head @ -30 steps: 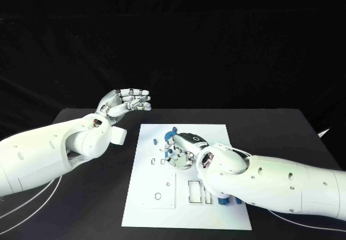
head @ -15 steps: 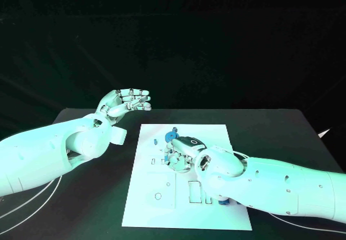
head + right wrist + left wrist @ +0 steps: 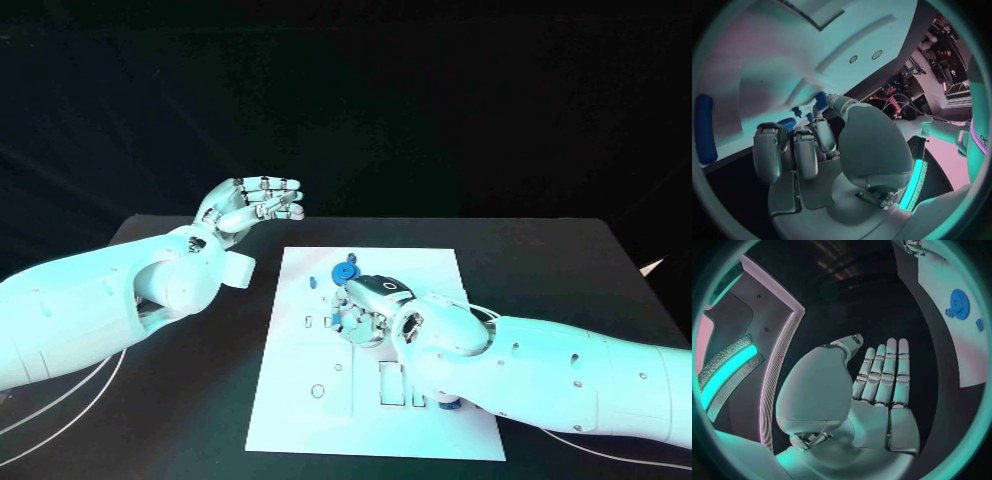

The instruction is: Assemble the parts on the task board

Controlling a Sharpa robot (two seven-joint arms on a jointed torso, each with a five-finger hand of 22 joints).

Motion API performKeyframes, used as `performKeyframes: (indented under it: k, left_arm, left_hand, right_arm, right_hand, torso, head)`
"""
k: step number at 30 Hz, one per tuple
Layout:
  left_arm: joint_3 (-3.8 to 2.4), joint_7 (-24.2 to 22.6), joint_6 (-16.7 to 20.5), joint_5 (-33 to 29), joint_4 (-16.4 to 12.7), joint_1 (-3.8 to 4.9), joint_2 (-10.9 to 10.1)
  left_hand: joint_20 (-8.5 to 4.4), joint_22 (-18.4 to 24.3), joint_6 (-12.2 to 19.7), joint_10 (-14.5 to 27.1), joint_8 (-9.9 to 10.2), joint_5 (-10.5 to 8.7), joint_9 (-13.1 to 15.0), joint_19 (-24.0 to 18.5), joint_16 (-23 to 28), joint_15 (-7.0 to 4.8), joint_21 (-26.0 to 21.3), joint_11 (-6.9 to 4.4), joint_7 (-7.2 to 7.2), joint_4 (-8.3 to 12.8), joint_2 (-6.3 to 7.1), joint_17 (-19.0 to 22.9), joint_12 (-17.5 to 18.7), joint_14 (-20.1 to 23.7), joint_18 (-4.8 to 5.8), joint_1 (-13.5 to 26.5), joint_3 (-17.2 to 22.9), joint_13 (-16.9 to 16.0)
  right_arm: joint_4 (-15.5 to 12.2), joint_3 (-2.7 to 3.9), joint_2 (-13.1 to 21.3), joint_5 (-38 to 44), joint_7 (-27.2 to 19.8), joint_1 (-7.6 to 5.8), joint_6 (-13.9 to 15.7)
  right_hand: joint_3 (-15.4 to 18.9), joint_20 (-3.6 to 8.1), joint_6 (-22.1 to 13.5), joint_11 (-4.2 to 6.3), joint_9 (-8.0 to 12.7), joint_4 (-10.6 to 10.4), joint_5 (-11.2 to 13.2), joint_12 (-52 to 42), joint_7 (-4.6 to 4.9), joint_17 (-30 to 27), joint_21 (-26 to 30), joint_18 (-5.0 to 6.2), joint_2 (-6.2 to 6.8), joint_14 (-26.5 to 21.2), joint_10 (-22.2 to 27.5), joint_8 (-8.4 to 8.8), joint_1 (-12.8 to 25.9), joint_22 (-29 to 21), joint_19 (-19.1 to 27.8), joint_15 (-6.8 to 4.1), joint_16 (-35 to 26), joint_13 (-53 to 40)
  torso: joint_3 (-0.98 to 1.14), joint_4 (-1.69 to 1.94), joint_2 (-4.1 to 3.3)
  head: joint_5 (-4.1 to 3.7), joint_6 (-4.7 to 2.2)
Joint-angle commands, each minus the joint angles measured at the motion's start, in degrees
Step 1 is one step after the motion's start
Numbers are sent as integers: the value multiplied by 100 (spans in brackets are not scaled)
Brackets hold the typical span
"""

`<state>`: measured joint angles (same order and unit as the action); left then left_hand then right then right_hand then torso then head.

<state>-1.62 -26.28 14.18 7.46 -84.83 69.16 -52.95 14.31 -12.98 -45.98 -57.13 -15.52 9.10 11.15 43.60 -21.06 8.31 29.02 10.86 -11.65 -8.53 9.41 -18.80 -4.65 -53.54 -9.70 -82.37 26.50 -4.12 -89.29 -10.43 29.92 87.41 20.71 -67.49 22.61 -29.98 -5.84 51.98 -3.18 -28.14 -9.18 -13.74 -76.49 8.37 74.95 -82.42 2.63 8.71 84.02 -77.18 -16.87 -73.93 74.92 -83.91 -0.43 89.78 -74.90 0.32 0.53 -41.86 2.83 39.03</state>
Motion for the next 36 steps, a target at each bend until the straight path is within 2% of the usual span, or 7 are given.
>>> performKeyframes:
  k: [1,6,21,25,31,36]
  left_arm:
    - [-3,-33,-116,17,-3,3,7]
    - [-2,-30,-116,17,2,2,8]
    - [3,-26,-116,16,15,-3,12]
    - [5,-22,-117,16,22,-6,14]
    - [8,-10,-146,17,31,-9,14]
    - [10,1,-160,20,38,-10,14]
  left_hand:
    - [13,-5,42,-5,25,-15,9,-35,19,3,20,49,-322,10,0,-5,38,53,-58,35,29,-7]
    - [14,-6,45,-2,27,-15,9,-37,19,4,23,50,-324,10,1,-6,40,54,-58,37,29,-6]
    - [15,-9,58,12,34,-16,7,-41,19,6,28,54,-327,12,5,-9,49,57,-58,40,29,-4]
    - [15,-9,59,14,35,-15,7,-42,19,6,29,55,-328,13,5,-10,50,57,-58,40,30,-3]
    - [15,-9,59,14,35,-15,7,-42,19,6,29,55,-328,13,5,-10,50,57,-58,40,30,-3]
    - [16,-10,63,18,37,-15,6,-43,19,7,32,56,-329,16,4,-11,52,59,-59,38,32,-3]
  right_arm:
    - [6,-9,-1,95,-28,14,-72]
    - [9,-10,-5,97,-49,15,-84]
    - [5,-10,-8,101,-80,18,-50]
    - [-2,-10,-1,102,-91,20,-2]
    - [-5,-10,8,107,-87,22,84]
    - [-12,-10,17,114,-89,22,162]
  right_hand:
    - [-5,17,-30,-32,15,-19,21,30,-14,1439,10,-55,41,581,9,5,64,911,-101,-3,-4,-37]
    - [8,9,-83,-52,31,-15,34,56,7,1432,29,-51,131,579,37,26,126,902,-91,10,-7,-14]
    - [17,-8,-167,-80,60,5,59,120,41,1402,82,-39,251,572,107,64,183,869,-61,33,-20,48]
    - [40,-19,-202,-94,74,2,89,143,56,1395,95,-37,311,570,132,80,225,863,-55,46,-23,70]
    - [170,-46,-287,-125,99,-32,64,260,82,1363,166,-21,472,562,261,110,349,820,-15,74,-36,186]
    - [356,-63,-377,-139,114,-87,207,425,90,1334,239,-4,566,554,438,125,416,777,25,87,-49,355]
  torso:
    - [1,-3,2]
    - [1,-4,1]
    - [2,-1,-3]
    - [1,-6,-1]
    - [1,-6,0]
    - [2,-3,0]
  head:
    - [10,-1]
    - [8,-2]
    - [-9,-12]
    - [-10,-10]
    - [-5,-26]
    - [-1,-26]
